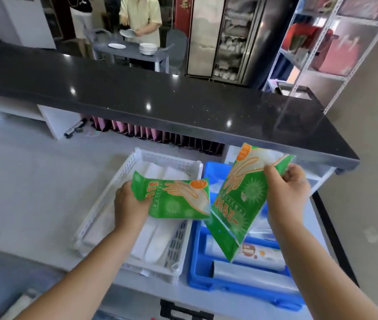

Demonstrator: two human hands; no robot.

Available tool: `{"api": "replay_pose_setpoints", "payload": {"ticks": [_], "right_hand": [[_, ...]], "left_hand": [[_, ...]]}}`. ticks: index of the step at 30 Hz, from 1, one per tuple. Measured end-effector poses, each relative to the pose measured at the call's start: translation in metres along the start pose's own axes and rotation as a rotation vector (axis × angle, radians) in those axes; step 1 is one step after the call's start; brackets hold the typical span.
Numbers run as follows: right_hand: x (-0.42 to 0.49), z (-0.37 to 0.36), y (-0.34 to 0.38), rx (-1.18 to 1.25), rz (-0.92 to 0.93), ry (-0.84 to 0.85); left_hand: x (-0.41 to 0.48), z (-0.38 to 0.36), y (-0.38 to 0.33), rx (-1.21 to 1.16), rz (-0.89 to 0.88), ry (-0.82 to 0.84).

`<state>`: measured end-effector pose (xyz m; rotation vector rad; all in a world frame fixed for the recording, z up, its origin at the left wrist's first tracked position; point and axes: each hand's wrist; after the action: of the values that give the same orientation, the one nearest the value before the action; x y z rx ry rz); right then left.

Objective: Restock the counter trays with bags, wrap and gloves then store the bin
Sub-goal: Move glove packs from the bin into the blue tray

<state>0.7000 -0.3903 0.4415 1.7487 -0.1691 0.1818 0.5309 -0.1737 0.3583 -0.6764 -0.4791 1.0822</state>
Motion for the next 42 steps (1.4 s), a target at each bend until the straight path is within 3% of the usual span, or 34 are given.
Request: {"api": "replay_pose_setpoints", "payload": {"ticks": [2,4,7,10,13,17,20,22,25,32,34,36,40,42], "right_hand": [[0.006,-0.005,-0.002,0.012,-0.017,0.039],[0.010,-0.013,-0.001,0.014,-0.025,0.076],[0.016,-0.027,0.007,0.011,-0.020,0.129],[0.022,-0.040,0.021,-0.003,0.018,0.147],[0.030,-0.051,0.038,-0.009,0.065,0.142],[0.038,-0.061,0.045,0.042,0.026,0.117],[0.035,-0.064,0.028,0.027,-0.097,0.112],[0.028,-0.063,0.008,-0.083,-0.175,0.102],[0.013,-0.055,-0.027,-0.338,-0.214,0.143],[-0.018,-0.046,-0.059,-0.936,-0.237,0.355],[-0.015,-0.054,-0.062,-0.974,-0.099,0.336],[-0.011,-0.069,-0.063,-0.931,0.058,0.430],[-0.007,-0.103,-0.073,-0.896,0.253,0.874],[-0.005,-0.116,-0.079,-1.029,0.207,1.087]], "left_hand": [[-0.004,0.001,-0.006,0.203,-0.124,-0.127],[-0.007,0.000,-0.024,0.163,-0.247,-0.085],[-0.012,-0.017,-0.058,-0.063,-0.358,0.271],[-0.008,-0.032,-0.097,-0.331,-0.248,0.645],[-0.001,-0.040,-0.118,-0.376,-0.229,0.824],[0.028,-0.021,-0.119,-0.463,-0.292,0.814],[0.072,0.001,-0.111,-0.353,-0.352,0.754],[0.098,0.009,-0.100,-0.218,-0.425,0.776],[0.117,0.007,-0.077,-0.090,-0.452,0.934],[0.124,-0.010,-0.038,0.110,-0.485,1.233],[0.125,-0.013,-0.036,0.163,-0.539,1.231],[0.129,-0.017,-0.033,0.263,-0.622,1.157],[0.136,-0.024,-0.026,0.401,-0.770,0.912],[0.138,-0.026,-0.021,0.486,-0.796,0.875]]}}
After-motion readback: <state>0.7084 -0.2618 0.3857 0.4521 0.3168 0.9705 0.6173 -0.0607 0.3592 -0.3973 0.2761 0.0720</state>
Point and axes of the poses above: each hand's wrist, its own x-axis towards the middle knuckle, its own z-axis out of the back of the hand, y = z × x, and after that the axes turned 12 degrees about x, right-handed
